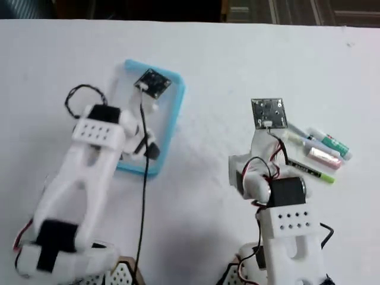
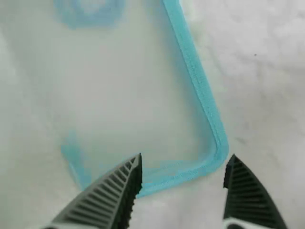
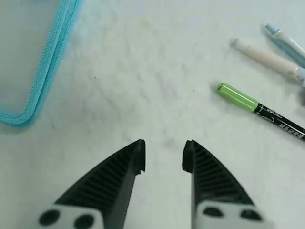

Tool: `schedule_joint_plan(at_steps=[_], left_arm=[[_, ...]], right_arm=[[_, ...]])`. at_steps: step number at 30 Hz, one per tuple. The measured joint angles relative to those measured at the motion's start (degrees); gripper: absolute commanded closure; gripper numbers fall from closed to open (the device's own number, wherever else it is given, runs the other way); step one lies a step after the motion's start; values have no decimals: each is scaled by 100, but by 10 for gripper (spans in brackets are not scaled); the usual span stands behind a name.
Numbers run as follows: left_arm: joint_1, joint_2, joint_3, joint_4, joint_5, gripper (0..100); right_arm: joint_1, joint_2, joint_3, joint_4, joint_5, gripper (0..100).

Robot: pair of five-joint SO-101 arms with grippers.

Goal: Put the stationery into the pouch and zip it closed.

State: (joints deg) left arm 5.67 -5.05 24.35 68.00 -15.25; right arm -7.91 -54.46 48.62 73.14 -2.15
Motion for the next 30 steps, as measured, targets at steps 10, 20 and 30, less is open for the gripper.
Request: schedule_joint_plan(at_steps=[10, 20, 30], left_arm=[[167, 1600, -167, -730, 1011, 767], [-308, 1732, -193, -712, 325, 976], [-1741, 1011, 35, 9, -440, 979]], right_arm=[[-9, 44, -26, 0, -26, 854], [-9, 70, -26, -105, -26, 857], [-9, 70, -26, -132, -26, 857]])
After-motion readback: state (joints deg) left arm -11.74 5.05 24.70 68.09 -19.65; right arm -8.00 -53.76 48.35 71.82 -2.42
